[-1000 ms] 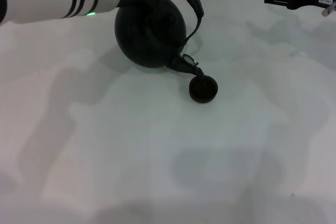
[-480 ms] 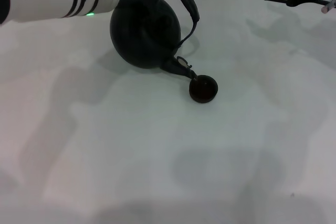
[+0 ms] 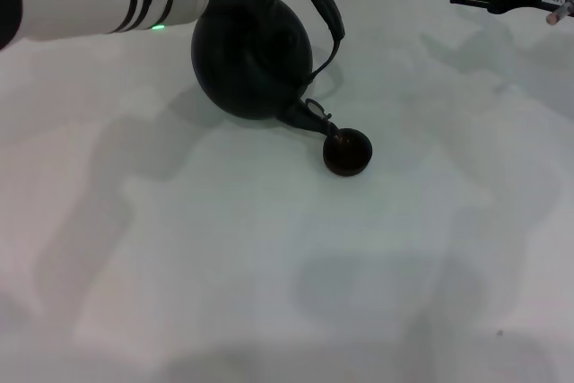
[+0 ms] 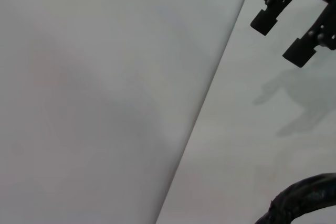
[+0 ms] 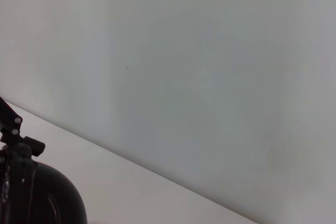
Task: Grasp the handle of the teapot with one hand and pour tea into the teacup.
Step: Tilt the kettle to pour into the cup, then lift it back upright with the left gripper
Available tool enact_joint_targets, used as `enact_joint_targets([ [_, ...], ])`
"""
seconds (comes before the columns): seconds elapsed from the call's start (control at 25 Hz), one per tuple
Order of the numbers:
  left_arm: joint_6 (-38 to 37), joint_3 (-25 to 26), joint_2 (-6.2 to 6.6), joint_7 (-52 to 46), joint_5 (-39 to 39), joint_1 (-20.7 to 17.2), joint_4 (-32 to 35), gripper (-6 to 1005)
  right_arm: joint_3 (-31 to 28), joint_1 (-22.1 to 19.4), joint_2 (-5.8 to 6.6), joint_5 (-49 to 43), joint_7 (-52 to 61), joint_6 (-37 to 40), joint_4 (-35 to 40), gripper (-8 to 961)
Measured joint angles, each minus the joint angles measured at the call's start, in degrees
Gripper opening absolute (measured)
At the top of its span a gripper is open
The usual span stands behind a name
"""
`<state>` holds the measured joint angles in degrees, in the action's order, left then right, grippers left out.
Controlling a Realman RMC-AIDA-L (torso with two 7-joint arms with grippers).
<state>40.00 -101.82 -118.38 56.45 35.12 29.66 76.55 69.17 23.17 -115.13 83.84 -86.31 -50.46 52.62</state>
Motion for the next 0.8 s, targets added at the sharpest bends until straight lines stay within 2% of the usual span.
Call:
enact_joint_targets([
  [0.56,0.7,-0.7,-0.19,-1.0,-1.8,0.1,0.4,120,0.0,0.0,0.00,-0.1,0.0,0.0,-0.2,841],
  [0.8,-1.0,-0.2,-0.43,-3.3,-1.4,-2.1,2.6,117,0.0,-0.1,0.03,-0.2,-0.2,0.0,-1.1,841],
])
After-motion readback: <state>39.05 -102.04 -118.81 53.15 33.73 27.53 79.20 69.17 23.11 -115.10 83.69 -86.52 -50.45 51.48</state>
